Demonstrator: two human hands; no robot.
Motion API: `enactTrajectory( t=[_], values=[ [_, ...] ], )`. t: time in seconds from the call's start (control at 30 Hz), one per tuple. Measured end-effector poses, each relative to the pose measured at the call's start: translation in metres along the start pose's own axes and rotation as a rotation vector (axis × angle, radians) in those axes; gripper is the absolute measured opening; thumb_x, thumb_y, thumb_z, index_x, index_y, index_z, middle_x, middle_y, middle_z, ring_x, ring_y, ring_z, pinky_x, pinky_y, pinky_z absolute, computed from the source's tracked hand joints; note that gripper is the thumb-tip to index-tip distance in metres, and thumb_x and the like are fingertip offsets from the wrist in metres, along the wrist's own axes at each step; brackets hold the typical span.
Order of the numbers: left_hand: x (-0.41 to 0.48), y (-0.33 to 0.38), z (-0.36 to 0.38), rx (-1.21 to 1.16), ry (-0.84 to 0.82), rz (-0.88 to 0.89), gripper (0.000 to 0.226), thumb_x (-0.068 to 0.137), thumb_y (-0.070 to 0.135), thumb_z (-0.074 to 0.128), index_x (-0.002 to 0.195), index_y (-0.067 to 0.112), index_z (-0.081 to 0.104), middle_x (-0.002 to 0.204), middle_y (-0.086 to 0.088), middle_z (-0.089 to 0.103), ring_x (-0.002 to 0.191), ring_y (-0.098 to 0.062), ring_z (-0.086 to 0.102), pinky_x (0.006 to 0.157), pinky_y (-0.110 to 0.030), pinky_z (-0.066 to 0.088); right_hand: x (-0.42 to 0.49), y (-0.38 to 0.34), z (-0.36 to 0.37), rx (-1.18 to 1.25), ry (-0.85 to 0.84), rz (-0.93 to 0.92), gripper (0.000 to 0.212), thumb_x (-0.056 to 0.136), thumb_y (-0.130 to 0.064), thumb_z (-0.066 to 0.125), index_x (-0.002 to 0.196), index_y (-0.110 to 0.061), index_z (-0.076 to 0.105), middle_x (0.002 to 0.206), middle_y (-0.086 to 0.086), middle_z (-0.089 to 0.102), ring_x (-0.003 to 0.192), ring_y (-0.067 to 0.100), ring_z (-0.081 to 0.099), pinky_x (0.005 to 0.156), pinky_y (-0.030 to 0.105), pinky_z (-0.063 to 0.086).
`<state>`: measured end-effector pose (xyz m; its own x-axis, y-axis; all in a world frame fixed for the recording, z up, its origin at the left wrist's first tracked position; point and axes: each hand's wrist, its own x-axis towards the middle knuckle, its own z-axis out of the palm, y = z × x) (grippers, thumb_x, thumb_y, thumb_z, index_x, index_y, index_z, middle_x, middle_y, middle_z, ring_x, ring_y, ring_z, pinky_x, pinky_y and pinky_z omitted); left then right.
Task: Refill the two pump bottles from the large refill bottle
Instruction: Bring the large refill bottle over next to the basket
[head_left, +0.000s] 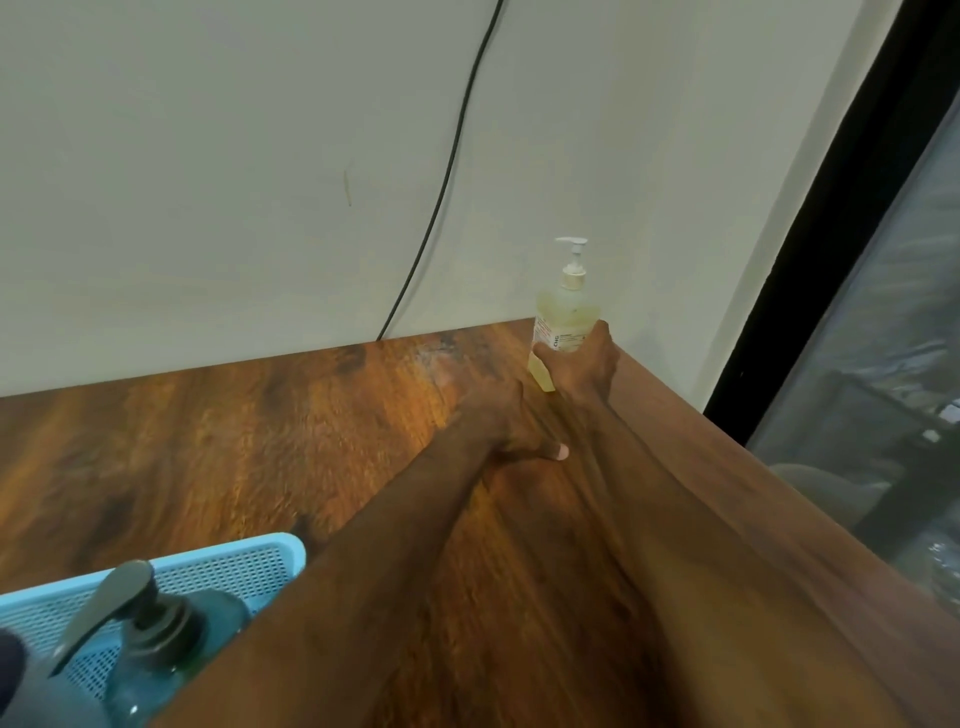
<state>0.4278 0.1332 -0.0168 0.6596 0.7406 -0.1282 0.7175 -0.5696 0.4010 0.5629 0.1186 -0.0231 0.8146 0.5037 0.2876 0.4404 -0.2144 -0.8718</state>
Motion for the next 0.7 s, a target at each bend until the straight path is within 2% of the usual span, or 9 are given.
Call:
enactTrajectory(
  t=[0.13, 0.23, 0.33, 0.43, 0.6, 0.7],
  values=[
    [-0.008, 0.0, 0.004, -0.026, 0.0, -0.004, 0.104, 0.07, 0.069, 0.08, 0.151, 0.018, 0.039, 0.149, -0.01, 0.051, 0.135, -0.034, 0.05, 0.112, -0.053, 0.043, -0.019, -0.005, -0.011, 0.022, 0.012, -0.013, 0.078, 0.068, -0.028, 0.092, 0.132, -0.01, 0.052, 0.126, 0.006, 0.062, 0.118, 0.028, 0.061, 0.09, 0.034, 0.052],
    [-0.02, 0.008, 0.005, 0.018, 0.0, -0.021, 0.101, 0.071, 0.071, 0.075, 0.151, 0.02, 0.041, 0.147, -0.01, 0.054, 0.133, -0.034, 0.052, 0.11, -0.054, 0.045, -0.048, -0.008, -0.022, 0.04, 0.023, -0.019, 0.082, 0.062, -0.032, 0.093, 0.132, -0.015, 0.054, 0.121, 0.002, 0.064, 0.114, 0.025, 0.063, 0.091, 0.037, 0.056],
    [-0.04, 0.015, 0.008, 0.099, 0.017, -0.043, 0.083, 0.081, 0.067, 0.066, 0.148, 0.022, 0.047, 0.139, -0.007, 0.06, 0.125, -0.029, 0.058, 0.104, -0.049, 0.051, -0.078, -0.014, -0.039, 0.043, 0.017, -0.053, 0.087, 0.059, -0.033, 0.094, 0.134, -0.017, 0.054, 0.125, 0.001, 0.065, 0.116, 0.022, 0.062, 0.094, 0.04, 0.057],
    [-0.074, 0.017, 0.005, 0.169, 0.027, -0.01, 0.067, 0.091, 0.056, 0.063, 0.144, 0.016, 0.051, 0.136, -0.008, 0.061, 0.125, -0.029, 0.059, 0.105, -0.047, 0.051, -0.109, -0.021, -0.06, 0.061, -0.003, -0.029, 0.085, 0.06, -0.033, 0.094, 0.133, -0.016, 0.055, 0.125, 0.001, 0.066, 0.116, 0.022, 0.063, 0.094, 0.04, 0.057],
    [-0.138, 0.012, -0.004, 0.115, 0.036, 0.078, 0.06, 0.084, 0.034, 0.08, 0.136, 0.012, 0.057, 0.127, -0.007, 0.066, 0.117, -0.029, 0.064, 0.102, -0.045, 0.054, -0.176, -0.039, -0.106, 0.09, -0.021, -0.02, 0.087, 0.06, -0.036, 0.095, 0.134, -0.017, 0.054, 0.127, 0.0, 0.066, 0.116, 0.021, 0.064, 0.094, 0.042, 0.058],
    [-0.186, 0.009, -0.002, 0.018, 0.111, 0.175, 0.043, 0.091, 0.038, 0.07, 0.128, 0.018, 0.06, 0.12, -0.002, 0.07, 0.107, -0.025, 0.068, 0.095, -0.041, 0.058, -0.221, -0.049, -0.131, 0.097, -0.042, -0.036, 0.086, 0.064, -0.032, 0.095, 0.137, -0.016, 0.052, 0.133, 0.002, 0.065, 0.119, 0.022, 0.063, 0.096, 0.045, 0.057]
  ],
)
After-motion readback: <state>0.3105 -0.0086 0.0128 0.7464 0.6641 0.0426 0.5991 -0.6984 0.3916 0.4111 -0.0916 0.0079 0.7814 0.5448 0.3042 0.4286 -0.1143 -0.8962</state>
